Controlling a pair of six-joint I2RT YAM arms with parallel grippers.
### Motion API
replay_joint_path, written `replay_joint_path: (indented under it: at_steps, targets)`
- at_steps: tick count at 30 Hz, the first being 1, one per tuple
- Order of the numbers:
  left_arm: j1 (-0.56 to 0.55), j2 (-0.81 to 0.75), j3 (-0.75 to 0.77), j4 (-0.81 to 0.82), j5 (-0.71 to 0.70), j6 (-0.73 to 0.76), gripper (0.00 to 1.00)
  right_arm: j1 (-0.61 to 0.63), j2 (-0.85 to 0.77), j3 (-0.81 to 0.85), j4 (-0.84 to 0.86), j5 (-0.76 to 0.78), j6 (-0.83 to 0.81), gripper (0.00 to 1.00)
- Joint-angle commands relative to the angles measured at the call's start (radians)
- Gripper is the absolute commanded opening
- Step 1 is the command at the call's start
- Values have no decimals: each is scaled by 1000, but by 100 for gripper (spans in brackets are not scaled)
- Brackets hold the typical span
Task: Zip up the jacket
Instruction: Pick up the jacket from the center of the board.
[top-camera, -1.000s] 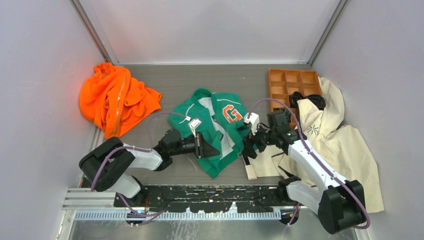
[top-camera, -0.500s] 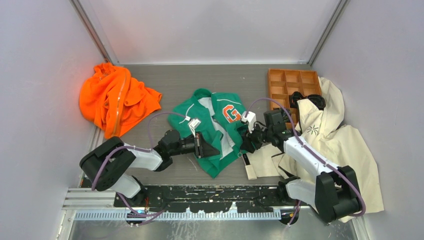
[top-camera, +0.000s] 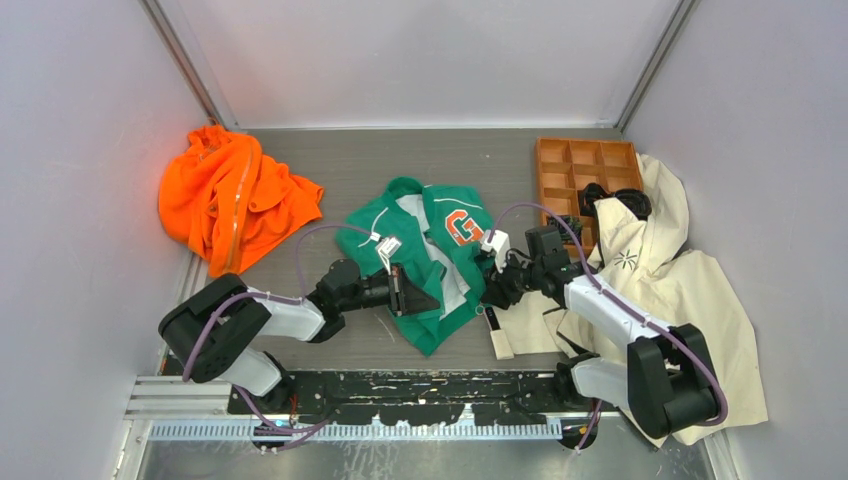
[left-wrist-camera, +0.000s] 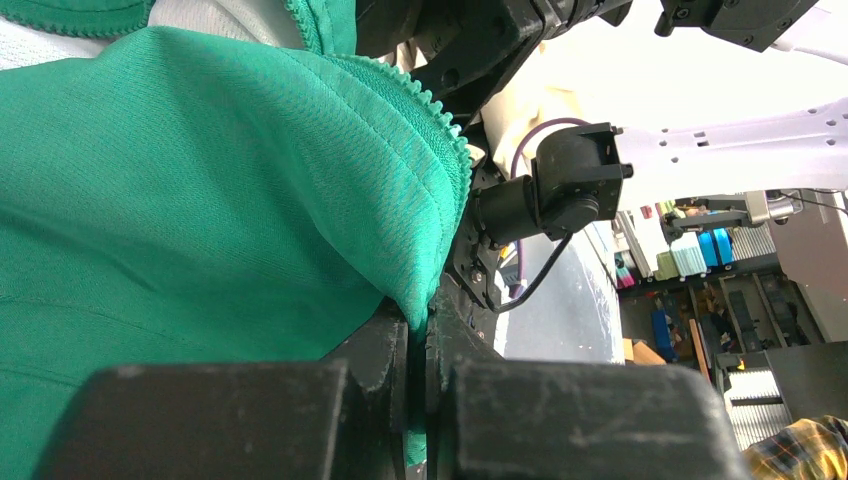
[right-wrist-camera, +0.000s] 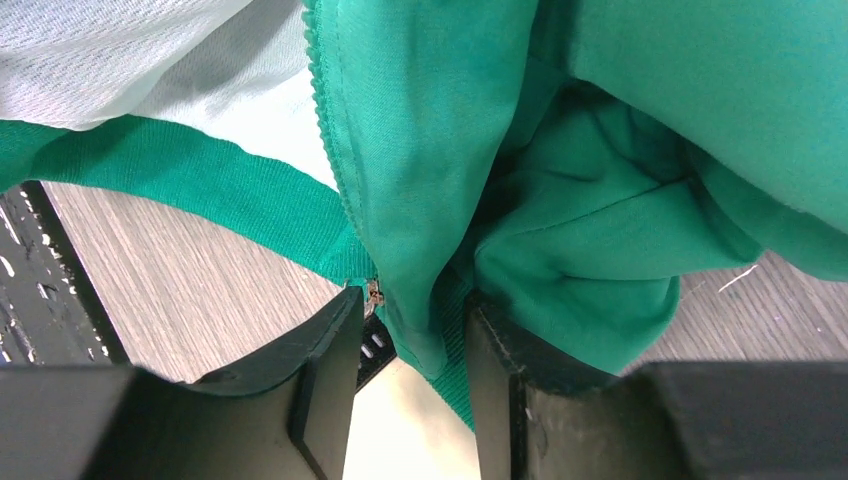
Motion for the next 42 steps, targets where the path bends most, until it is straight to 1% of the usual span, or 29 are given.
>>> replay_joint_path:
  at_steps: [1, 8, 11, 18, 21, 27, 30, 33, 35, 38, 42]
  targets:
    - [-4, -30, 8, 50, -9, 20, 0, 6, 1, -3, 53, -22, -34, 44]
    - [-5, -32, 12, 37, -9, 23, 0, 10, 4, -14, 60, -28, -65, 33]
    - [-4, -32, 12, 32, -10, 24, 0, 14, 3, -13, 49, -34, -88, 25]
    - [-4, -39, 12, 19, -11, 28, 0, 16, -19, 12, 3, -63, -114, 2]
    - [-4, -54, 9, 8, -14, 42, 0, 12, -43, 54, -84, -93, -120, 1]
    - [-4, -114, -1, 6, -28, 114, 0, 6, -99, 146, -290, -248, -163, 1]
    - [-7, -135, 3, 6, -31, 176, 0, 5, -121, 177, -336, -306, -152, 1]
    - [-9, -143, 13, 12, -35, 253, 0, 5, -138, 194, -323, -355, -107, 1]
    - [-8, -137, 15, 44, -39, 304, 0, 4, -140, 202, -319, -393, -96, 1]
    - [-8, -111, 27, 110, -38, 334, 0, 4, -133, 221, -345, -401, -113, 1]
    - [-9, -37, 53, 207, -12, 321, 0, 4, -127, 270, -507, -439, -223, 1]
